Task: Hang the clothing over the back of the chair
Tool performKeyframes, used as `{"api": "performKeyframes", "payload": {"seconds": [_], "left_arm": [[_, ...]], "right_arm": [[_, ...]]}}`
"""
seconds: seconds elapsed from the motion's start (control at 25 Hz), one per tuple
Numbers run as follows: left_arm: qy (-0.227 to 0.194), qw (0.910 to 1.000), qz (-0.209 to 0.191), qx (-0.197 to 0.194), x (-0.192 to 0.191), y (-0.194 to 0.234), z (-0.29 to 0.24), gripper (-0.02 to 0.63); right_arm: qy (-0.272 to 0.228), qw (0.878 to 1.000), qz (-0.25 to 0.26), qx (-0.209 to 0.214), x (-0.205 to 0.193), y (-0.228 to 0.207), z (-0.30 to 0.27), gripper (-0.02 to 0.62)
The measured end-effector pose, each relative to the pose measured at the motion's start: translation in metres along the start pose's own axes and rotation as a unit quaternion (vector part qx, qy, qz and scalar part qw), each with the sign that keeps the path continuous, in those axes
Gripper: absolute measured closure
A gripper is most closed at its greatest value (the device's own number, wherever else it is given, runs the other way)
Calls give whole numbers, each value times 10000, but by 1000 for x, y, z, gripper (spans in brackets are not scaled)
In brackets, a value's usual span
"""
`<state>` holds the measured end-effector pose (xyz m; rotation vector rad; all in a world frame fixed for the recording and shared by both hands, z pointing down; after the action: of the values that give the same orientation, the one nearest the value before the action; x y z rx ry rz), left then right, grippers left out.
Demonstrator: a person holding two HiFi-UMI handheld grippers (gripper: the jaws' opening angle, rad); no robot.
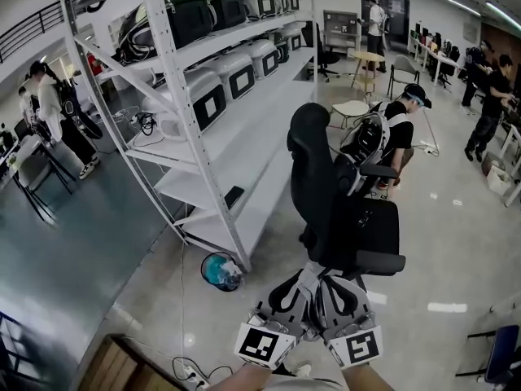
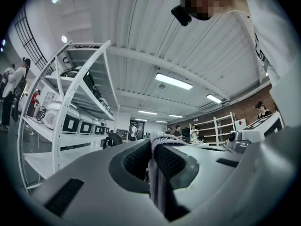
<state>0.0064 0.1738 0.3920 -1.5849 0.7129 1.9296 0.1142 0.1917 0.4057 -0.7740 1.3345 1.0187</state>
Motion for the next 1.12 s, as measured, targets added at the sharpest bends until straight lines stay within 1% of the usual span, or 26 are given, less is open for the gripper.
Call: {"api": "performKeyframes", "payload": {"seconds": [0.08,0.2,0.32,0.48,0.68,0.92,1.12], "left_arm": [[-11,10000,23,-32,-4,11,-8,574],[-10,9999,106,-131,-13,34,-23,574],[-34,9997,143,-195,-14,57,-38,574],[-7,9994,41,-352,-11,95,-66,574],[-147,9984,34,-548,-7,142,-93,574],[-193,9964,184,-809,-11,187,-103,574],[-232,9952,91,-950,-9,210,-105,574]], "right_arm": [[-18,10000,5,-8,-2,-3,-12,578],[-28,9998,-54,-165,-9,-8,-31,578],[86,9995,72,-287,-16,-14,-53,578],[75,9982,137,-578,-18,-26,-99,578],[29,9970,264,-723,-17,-26,-157,578],[210,9953,411,-851,-23,-16,-204,578],[190,9938,472,-986,-24,-6,-227,578]]}}
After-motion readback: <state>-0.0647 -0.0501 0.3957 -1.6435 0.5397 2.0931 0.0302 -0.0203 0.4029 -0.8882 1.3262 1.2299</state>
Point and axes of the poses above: the fingertips, and each gripper's own axes: z backward along the fingers, y to its left, x out of its top, the point moved 6 cm from there along z, backward along the fingers, and after that the axes turned 7 degrees about -x, right-handed, at the moved point
